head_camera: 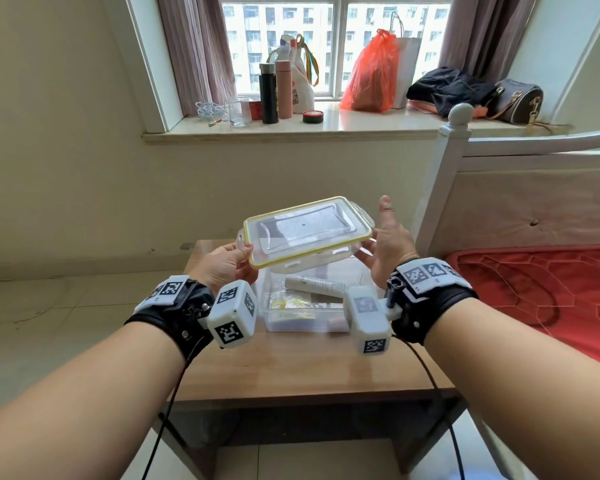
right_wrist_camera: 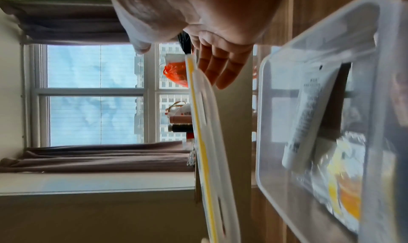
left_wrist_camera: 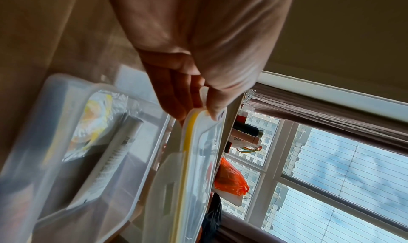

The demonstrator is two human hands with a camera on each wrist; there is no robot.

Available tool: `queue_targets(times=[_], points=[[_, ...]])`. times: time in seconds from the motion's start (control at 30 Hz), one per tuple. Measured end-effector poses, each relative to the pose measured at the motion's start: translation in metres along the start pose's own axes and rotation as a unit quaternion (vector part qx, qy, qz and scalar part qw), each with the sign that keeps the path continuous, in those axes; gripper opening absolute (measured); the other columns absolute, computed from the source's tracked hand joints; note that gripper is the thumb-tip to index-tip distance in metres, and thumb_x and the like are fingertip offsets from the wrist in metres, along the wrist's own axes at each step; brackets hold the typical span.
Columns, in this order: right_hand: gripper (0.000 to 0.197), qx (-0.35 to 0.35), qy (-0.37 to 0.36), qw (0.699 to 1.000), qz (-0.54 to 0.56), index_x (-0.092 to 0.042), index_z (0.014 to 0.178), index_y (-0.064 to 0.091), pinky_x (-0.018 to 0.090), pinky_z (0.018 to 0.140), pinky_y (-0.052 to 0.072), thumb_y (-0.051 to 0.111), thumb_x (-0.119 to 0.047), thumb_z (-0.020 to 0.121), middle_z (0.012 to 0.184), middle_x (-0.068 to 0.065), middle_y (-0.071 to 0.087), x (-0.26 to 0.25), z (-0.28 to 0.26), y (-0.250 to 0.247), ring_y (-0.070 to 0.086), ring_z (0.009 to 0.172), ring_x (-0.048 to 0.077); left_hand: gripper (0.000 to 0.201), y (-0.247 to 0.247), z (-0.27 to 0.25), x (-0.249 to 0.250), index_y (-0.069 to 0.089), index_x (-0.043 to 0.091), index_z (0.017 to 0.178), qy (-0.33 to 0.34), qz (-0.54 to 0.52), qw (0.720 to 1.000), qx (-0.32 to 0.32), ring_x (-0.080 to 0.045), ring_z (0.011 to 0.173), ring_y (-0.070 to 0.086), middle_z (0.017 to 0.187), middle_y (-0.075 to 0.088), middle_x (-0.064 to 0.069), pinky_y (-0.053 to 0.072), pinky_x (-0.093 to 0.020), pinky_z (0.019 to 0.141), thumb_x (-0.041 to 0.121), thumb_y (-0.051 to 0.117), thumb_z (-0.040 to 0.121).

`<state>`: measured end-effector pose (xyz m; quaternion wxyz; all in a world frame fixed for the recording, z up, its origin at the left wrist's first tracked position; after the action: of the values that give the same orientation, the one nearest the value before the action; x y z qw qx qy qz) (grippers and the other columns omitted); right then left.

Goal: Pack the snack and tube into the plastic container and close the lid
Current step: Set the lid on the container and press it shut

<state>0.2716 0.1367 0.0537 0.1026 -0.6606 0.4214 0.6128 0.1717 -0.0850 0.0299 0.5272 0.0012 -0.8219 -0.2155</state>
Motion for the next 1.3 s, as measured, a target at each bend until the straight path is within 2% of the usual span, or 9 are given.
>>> queue_targets(times=[0.1,0.23,0.3,0.47,0.6,0.8,0.9,1.13,1.3], points=[[0.033,0.022,0.012,0.996,-0.084,-0.022,0.093,0.060,0.031,0.067,0.044,0.056,-0.054,0.087,0.077,-0.003,0.064,0.002,0.009,-0.013,0.056,0.068,0.014,0.005,-0.008,0.003,-0.003,0.052,0.013,0.092,-0.015,0.025,1.000,-0.006,-0.010,0.038,0.063,0.051,0.069,-0.003,0.052,-0.021,0.041,0.011,0.056,0.093],[0.017,0.038,-0.024,0.981,-0.187,-0.020,0.092,0.067,0.028,0.055,0.035,0.066,-0.035,0.085,0.075,-0.003,0.059,0.015,0.020,-0.029,0.045,0.060,0.013,0.007,-0.009,0.005,-0.009,0.055,0.013,0.095,-0.017,0.084,0.996,-0.005,-0.010,0.041,0.060,0.071,0.064,-0.006,0.050,-0.022,0.046,0.013,0.060,0.090],[0.014,0.041,-0.037,0.978,-0.199,-0.022,0.091,0.065,0.027,0.051,0.033,0.068,-0.033,0.084,0.075,-0.004,0.058,0.021,0.024,-0.037,0.044,0.058,0.012,0.006,-0.008,0.005,-0.012,0.056,0.015,0.090,-0.014,0.116,0.993,0.005,-0.009,0.043,0.059,0.070,0.062,-0.004,0.049,-0.024,0.050,0.017,0.062,0.089],[0.034,0.051,-0.050,0.972,-0.223,-0.015,0.102,0.063,0.024,0.054,0.032,0.076,-0.035,0.078,0.079,-0.003,0.058,0.036,0.030,-0.056,0.045,0.060,0.008,0.013,-0.010,0.008,-0.020,0.062,0.014,0.088,-0.016,0.165,0.986,0.019,-0.010,0.061,0.054,0.073,0.057,-0.001,0.034,-0.025,0.054,0.026,0.065,0.087],[0.037,0.048,-0.035,0.971,-0.233,-0.013,0.102,0.060,0.023,0.053,0.030,0.078,-0.033,0.077,0.077,-0.004,0.055,0.048,0.031,-0.066,0.044,0.061,0.008,0.025,-0.015,0.010,-0.029,0.064,0.007,0.102,-0.026,0.184,0.982,0.036,-0.012,0.062,0.047,0.072,0.053,-0.003,0.037,-0.024,0.054,0.024,0.069,0.085],[0.034,0.062,-0.026,0.959,-0.274,-0.017,0.095,0.060,0.025,0.053,0.032,0.078,-0.037,0.074,0.087,0.001,0.060,0.064,0.034,-0.075,0.047,0.065,0.010,0.016,-0.018,0.012,-0.040,0.063,0.008,0.093,-0.044,0.186,0.980,0.050,-0.011,0.055,0.042,0.069,0.051,-0.005,0.034,-0.020,0.047,0.020,0.069,0.084],[0.037,0.071,-0.035,0.954,-0.288,-0.016,0.098,0.061,0.027,0.055,0.035,0.078,-0.037,0.073,0.097,0.005,0.064,0.068,0.035,-0.077,0.052,0.072,0.015,0.019,-0.019,0.014,-0.045,0.065,0.008,0.099,-0.049,0.188,0.979,0.056,-0.010,0.056,0.043,0.070,0.054,-0.004,0.034,-0.017,0.041,0.020,0.069,0.085],[0.042,0.078,-0.021,0.954,-0.290,-0.015,0.105,0.062,0.033,0.067,0.043,0.077,-0.039,0.073,0.101,0.006,0.065,0.072,0.039,-0.080,0.051,0.071,0.014,0.023,-0.020,0.020,-0.051,0.066,0.008,0.099,-0.052,0.181,0.980,0.061,-0.012,0.065,0.048,0.083,0.059,-0.006,0.035,-0.022,0.047,0.021,0.072,0.082],[0.040,0.068,0.004,0.960,-0.271,-0.012,0.110,0.060,0.030,0.056,0.042,0.075,-0.032,0.079,0.096,0.007,0.063,0.074,0.037,-0.080,0.051,0.066,0.013,0.023,-0.019,0.023,-0.051,0.065,0.008,0.099,-0.051,0.188,0.979,0.053,-0.012,0.065,0.049,0.079,0.058,-0.003,0.035,-0.019,0.035,0.021,0.072,0.082]])
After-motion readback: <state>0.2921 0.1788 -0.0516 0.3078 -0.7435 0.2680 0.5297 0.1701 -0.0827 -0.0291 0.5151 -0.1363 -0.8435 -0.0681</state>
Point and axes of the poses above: each hand's wrist, its own z-axis towards the middle knuckle, its own y-axis out of the palm, x = y × z, the point moved 2 cm from there along z, towards the middle knuckle
